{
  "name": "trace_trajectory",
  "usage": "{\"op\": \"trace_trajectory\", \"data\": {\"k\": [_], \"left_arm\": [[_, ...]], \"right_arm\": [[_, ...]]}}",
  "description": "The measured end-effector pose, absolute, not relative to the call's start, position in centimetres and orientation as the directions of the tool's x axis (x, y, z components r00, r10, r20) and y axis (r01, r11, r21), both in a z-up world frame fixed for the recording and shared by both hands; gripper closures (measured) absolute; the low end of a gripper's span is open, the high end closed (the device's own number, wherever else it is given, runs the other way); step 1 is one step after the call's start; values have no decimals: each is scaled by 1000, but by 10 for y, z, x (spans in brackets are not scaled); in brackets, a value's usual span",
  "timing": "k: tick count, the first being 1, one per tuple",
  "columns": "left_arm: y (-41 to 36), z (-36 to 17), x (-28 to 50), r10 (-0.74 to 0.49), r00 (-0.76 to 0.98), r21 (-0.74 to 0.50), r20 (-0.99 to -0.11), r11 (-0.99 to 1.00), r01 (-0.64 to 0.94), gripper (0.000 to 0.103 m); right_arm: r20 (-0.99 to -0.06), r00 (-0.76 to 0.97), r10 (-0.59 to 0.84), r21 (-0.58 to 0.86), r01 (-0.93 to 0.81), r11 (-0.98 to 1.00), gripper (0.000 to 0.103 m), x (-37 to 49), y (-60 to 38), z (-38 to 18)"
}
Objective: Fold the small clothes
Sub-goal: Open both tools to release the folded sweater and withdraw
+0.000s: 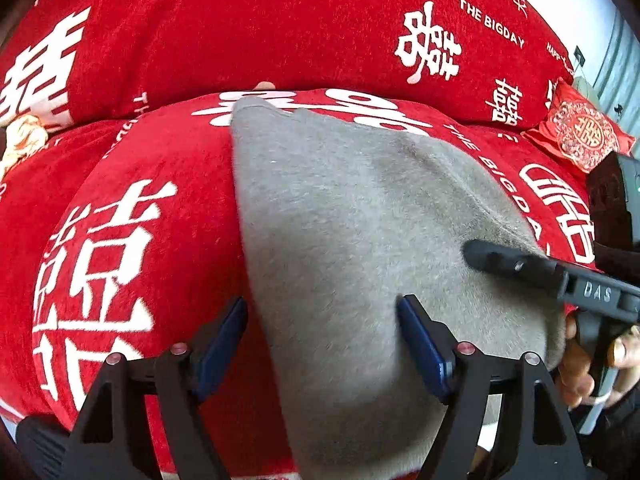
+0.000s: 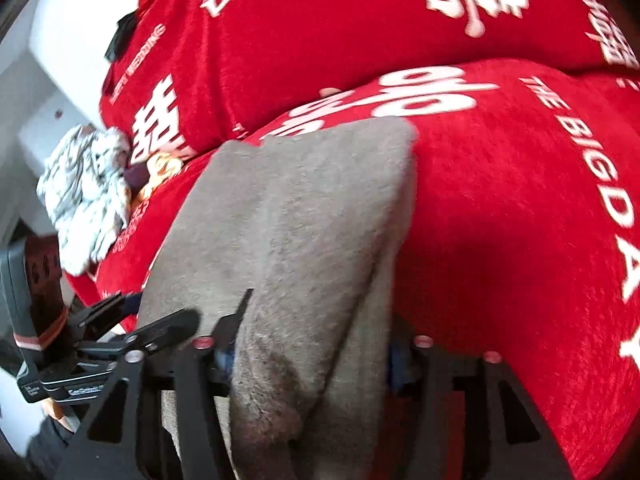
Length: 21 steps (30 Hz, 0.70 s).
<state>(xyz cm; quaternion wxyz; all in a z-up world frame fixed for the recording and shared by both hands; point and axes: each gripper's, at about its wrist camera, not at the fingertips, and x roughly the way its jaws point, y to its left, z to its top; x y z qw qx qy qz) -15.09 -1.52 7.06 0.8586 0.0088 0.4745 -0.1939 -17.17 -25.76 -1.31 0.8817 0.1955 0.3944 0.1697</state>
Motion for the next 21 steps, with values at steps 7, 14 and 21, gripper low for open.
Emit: {"op": "trace_trajectory", "data": {"k": [7, 14, 21], "left_arm": [[-8, 99, -158, -257, 546, -105, -798, 950, 294, 24], [-21, 86, -154, -115, 549, 39, -828, 965, 260, 24], [-16, 77, -150, -145, 519, 0, -842, 963, 269, 24]], "right_arm": [[-545, 735, 404, 384, -210, 899, 43, -209, -251, 36], [-579, 666, 471, 323, -343, 882, 43, -216, -213, 33], [-595, 652, 470, 353, -313, 882, 43, -210, -227, 9]]}}
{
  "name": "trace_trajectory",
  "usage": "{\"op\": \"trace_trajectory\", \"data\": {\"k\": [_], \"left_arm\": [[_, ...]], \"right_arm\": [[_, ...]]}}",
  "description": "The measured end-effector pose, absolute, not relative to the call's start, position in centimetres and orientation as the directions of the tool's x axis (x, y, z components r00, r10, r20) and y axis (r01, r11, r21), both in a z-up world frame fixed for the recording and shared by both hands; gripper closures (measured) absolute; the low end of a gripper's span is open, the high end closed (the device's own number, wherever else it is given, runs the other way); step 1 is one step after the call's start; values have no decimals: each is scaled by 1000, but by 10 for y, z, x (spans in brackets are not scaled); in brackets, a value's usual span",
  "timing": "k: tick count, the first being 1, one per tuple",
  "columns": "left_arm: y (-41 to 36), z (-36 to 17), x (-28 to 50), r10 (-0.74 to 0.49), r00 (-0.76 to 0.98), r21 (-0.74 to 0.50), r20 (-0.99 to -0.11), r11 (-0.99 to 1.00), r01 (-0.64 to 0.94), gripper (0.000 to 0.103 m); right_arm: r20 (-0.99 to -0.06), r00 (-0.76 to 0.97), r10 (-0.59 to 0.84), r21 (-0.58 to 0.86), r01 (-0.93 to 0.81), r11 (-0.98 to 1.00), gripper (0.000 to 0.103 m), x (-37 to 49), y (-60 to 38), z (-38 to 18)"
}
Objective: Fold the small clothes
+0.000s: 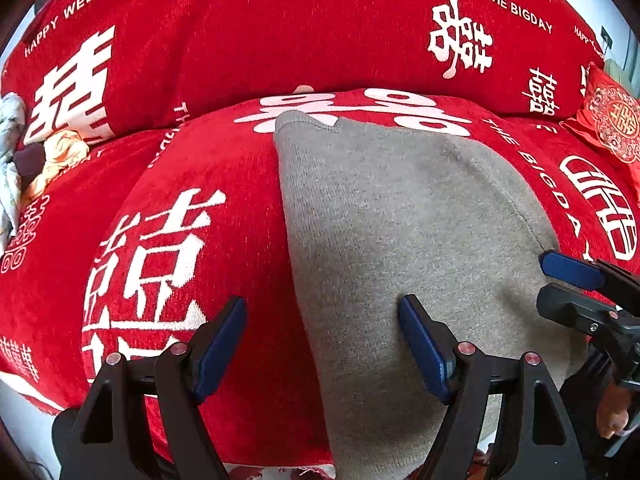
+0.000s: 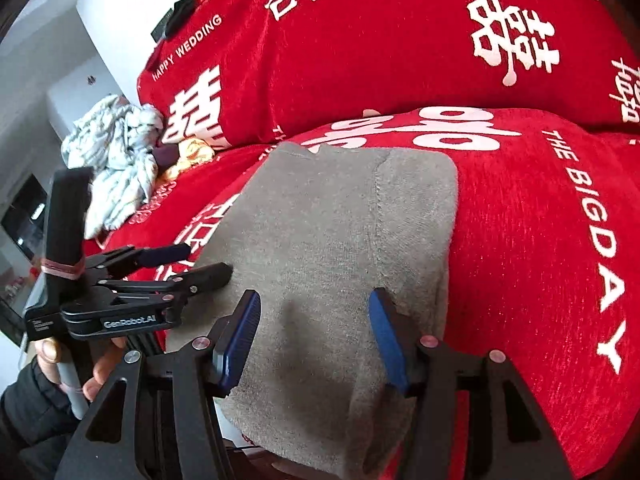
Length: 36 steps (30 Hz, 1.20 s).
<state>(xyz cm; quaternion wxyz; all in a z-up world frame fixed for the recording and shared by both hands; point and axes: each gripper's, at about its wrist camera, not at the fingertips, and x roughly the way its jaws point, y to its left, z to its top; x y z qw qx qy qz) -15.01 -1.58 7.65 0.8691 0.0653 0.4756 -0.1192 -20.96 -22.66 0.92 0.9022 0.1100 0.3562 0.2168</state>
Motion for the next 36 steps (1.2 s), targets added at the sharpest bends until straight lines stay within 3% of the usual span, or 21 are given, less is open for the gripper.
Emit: {"op": "trace_trajectory", "data": {"k": [8, 13, 19, 28, 32, 36], "left_arm": [[-28, 92, -163, -137, 534, 21, -834, 960, 280, 24], [-42, 85, -168, -111, 514, 57, -851, 952, 300, 24], [-43, 79, -169, -99, 499, 61, -861, 954, 293, 24], [-54, 98, -185, -70, 527, 94, -847, 956, 278, 24], [-57, 102, -193, -69, 539, 100, -839, 955, 278, 24], [-53, 103, -197, -126, 516, 32, -848, 958, 285, 24]], "right_arm": [[-623, 666, 410, 296, -284, 912, 42, -194, -219, 34], [-682, 585, 440, 384, -225, 895, 42, -150, -225, 27], [-708, 559, 432, 395, -194, 898, 42, -135, -226, 21], [-728, 636, 255, 216, -140, 966, 40, -191, -216, 47], [-724, 660, 199, 174, -104, 979, 28, -216, -218, 59], [-730, 673, 118, 93, -74, 993, 26, -228, -215, 59]]}}
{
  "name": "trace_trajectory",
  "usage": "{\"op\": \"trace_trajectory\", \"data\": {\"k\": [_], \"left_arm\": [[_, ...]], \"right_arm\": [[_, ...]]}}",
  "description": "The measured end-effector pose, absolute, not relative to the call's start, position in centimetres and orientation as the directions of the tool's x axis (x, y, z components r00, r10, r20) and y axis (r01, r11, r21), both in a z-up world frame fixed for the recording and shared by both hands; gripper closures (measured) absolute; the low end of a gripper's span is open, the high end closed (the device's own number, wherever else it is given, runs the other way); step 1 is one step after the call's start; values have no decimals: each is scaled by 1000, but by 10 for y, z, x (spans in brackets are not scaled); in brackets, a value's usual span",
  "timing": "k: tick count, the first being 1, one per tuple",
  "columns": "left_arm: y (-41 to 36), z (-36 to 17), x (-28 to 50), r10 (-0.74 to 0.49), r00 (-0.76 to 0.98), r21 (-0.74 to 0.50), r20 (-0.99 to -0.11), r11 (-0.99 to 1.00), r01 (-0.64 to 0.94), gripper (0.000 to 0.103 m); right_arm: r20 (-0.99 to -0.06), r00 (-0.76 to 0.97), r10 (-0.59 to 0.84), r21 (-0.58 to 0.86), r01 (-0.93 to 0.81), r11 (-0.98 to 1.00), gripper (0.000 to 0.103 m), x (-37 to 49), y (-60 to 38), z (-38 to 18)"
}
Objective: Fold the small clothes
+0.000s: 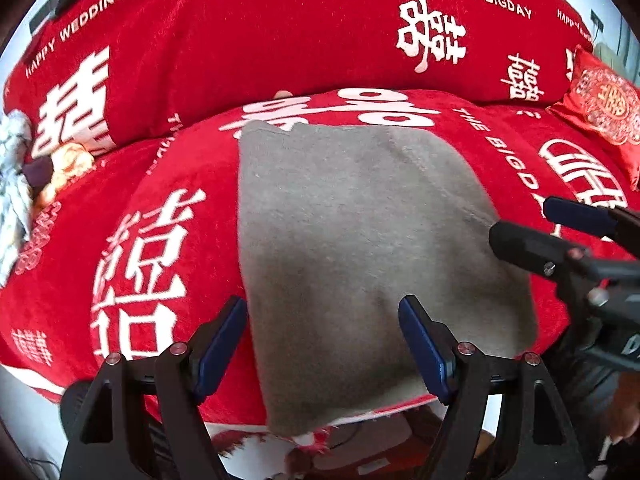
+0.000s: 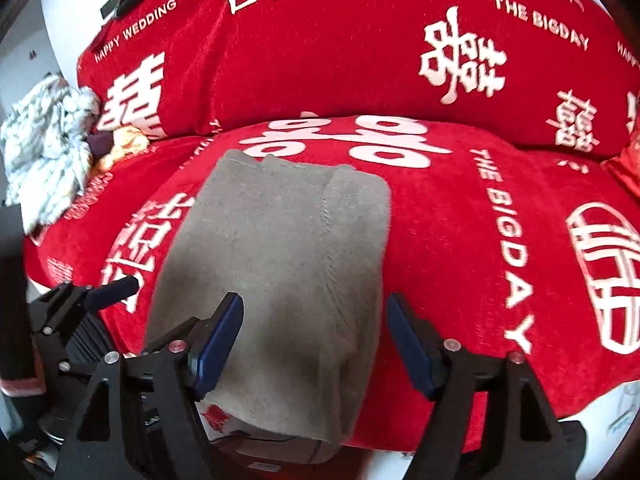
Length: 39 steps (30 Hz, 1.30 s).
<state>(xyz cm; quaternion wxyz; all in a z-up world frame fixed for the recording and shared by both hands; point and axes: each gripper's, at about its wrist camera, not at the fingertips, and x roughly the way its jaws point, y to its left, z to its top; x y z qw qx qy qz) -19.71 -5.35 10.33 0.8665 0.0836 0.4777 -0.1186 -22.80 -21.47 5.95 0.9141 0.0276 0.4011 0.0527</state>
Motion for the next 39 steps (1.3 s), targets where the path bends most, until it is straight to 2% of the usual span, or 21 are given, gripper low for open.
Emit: {"op": "trace_trajectory", "data": {"k": [13, 22, 39], "left_arm": [[-38, 101, -204, -71, 541, 36, -838, 982, 186, 24], [-49, 100, -208, -80, 519, 60, -851, 967, 247, 24], [-46, 103, -210, -76, 533, 59, -842, 971, 232, 24]], "right_arm": [[-731, 672, 120, 75, -95, 993, 26, -241, -205, 55], [-726, 677, 124, 73, -104, 992, 26, -245, -203, 56], [-716, 687, 127, 67, -113, 991, 26, -251, -200, 60]]}}
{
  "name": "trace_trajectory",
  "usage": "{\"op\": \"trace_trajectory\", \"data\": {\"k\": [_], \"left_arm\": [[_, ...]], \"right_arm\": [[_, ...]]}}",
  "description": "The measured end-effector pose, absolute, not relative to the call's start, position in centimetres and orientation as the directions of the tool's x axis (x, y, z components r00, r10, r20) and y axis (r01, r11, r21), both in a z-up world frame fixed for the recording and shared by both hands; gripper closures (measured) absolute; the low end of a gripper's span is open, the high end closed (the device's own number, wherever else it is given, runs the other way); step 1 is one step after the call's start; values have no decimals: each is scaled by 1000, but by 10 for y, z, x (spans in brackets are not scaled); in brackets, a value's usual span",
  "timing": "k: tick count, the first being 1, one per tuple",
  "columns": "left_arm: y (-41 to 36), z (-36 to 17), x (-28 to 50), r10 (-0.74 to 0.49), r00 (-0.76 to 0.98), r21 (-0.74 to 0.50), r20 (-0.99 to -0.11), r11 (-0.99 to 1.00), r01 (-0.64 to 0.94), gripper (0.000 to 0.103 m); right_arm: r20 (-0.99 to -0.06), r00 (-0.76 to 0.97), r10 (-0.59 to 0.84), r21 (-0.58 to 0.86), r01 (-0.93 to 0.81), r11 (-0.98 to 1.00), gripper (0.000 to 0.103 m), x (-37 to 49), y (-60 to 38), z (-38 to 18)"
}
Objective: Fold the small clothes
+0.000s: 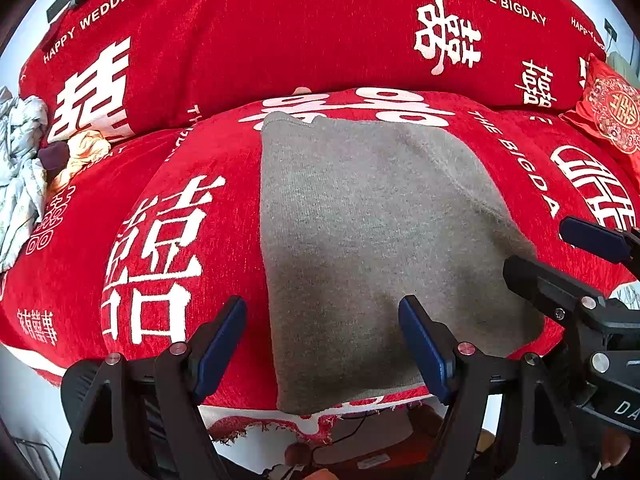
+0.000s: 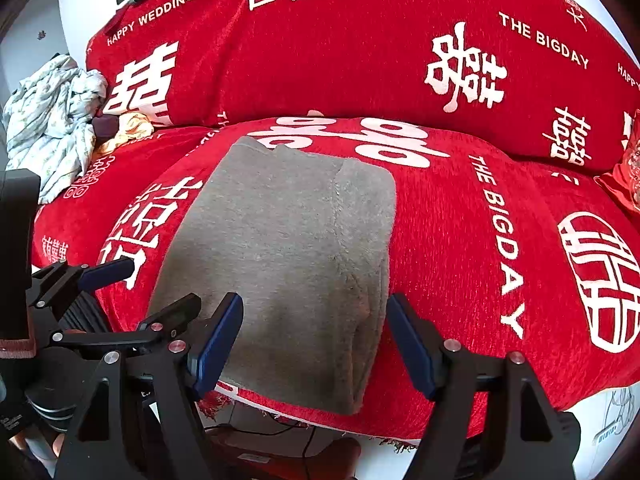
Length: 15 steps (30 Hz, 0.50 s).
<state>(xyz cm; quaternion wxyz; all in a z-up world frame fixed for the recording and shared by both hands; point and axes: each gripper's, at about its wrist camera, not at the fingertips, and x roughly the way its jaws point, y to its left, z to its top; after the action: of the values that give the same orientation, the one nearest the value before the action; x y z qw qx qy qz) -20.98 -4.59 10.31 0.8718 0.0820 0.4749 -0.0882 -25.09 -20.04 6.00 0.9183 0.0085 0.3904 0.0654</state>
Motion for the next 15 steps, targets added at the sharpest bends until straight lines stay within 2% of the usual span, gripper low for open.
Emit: {"op": "trace_trajectory", "data": {"k": [15], "left_arm": [[-47, 103, -210, -74, 533, 62, -843, 971, 232, 24]], "right_arm": [[-716, 686, 129, 70, -113, 991, 26, -251, -201, 60]]}}
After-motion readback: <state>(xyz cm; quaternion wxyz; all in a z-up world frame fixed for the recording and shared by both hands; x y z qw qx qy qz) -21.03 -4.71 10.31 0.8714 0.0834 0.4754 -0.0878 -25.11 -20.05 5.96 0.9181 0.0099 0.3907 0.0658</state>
